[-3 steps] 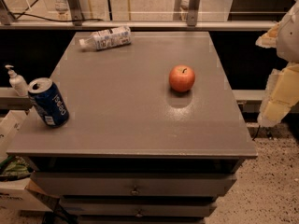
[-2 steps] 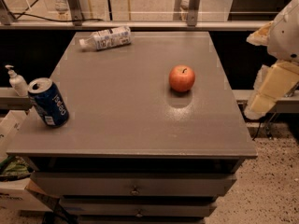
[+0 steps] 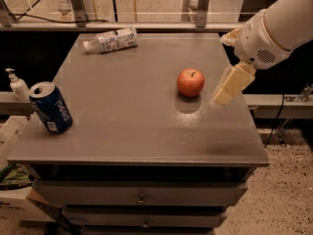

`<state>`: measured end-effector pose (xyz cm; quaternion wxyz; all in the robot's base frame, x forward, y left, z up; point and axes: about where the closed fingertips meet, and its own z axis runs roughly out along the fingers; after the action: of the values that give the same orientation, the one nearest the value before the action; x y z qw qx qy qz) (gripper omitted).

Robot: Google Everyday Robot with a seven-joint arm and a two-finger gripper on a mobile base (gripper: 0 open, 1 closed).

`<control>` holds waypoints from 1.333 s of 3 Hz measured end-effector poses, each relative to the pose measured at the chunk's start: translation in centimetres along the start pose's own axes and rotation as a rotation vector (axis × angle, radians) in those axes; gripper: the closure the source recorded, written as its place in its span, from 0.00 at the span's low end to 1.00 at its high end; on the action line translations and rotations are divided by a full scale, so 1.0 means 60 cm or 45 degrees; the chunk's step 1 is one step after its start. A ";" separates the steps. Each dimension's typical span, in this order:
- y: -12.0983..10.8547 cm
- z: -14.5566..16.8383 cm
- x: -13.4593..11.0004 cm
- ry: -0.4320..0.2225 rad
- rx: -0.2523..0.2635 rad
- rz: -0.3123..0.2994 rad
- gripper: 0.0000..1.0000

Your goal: Pick apple

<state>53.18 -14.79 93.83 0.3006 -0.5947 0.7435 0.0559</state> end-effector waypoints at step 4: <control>-0.051 0.186 -0.024 -0.009 0.012 0.155 0.00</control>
Offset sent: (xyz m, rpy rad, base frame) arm 0.0677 0.0529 -0.0605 0.0862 0.0099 -0.0651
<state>60.42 -9.50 86.33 0.3022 -0.5468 0.7774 0.0727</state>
